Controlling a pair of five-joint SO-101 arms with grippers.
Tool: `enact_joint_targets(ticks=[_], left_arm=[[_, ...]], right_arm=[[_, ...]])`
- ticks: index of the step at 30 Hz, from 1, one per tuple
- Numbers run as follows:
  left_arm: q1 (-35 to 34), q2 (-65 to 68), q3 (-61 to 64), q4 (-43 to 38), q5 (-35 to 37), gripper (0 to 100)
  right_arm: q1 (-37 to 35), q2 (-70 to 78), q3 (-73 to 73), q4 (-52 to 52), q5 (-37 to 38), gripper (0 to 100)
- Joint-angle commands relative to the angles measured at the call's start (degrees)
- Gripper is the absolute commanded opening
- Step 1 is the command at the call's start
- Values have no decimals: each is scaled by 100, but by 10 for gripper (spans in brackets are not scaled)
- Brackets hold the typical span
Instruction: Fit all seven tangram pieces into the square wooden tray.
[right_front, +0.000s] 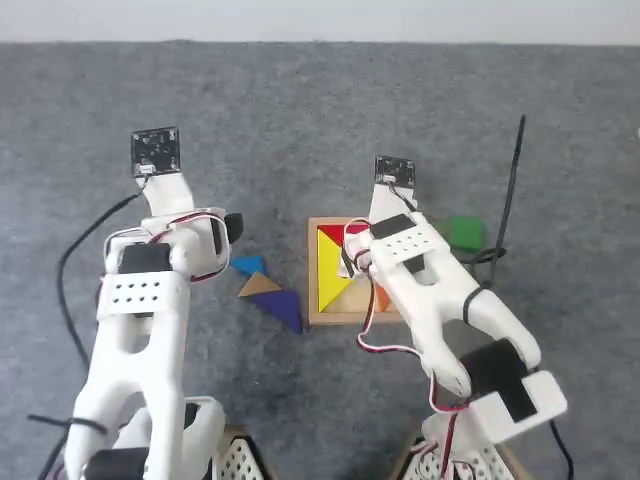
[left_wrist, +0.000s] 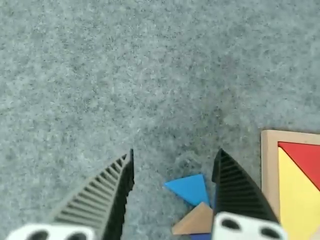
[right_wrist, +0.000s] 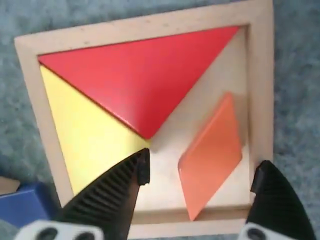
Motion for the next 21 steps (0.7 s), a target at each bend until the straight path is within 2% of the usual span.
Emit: enact_joint_targets(ticks=[1, 4, 6, 13, 21], left_arm=[[9, -18, -40, -123, -26, 250], [9, -18, -40, -123, -26, 250], [9, -18, -40, -123, -26, 250], [9, -18, -40, -123, -26, 250], [9, -18, -40, -123, -26, 250]], right_arm=[[-31, 295, -396, -75, -62, 283], [-31, 470, -519, -75, -26, 188], [-40, 505, -580, -22, -18, 165], [-75, 347, -448, -13, -9, 180], [-31, 48, -396, 295, 352, 180]])
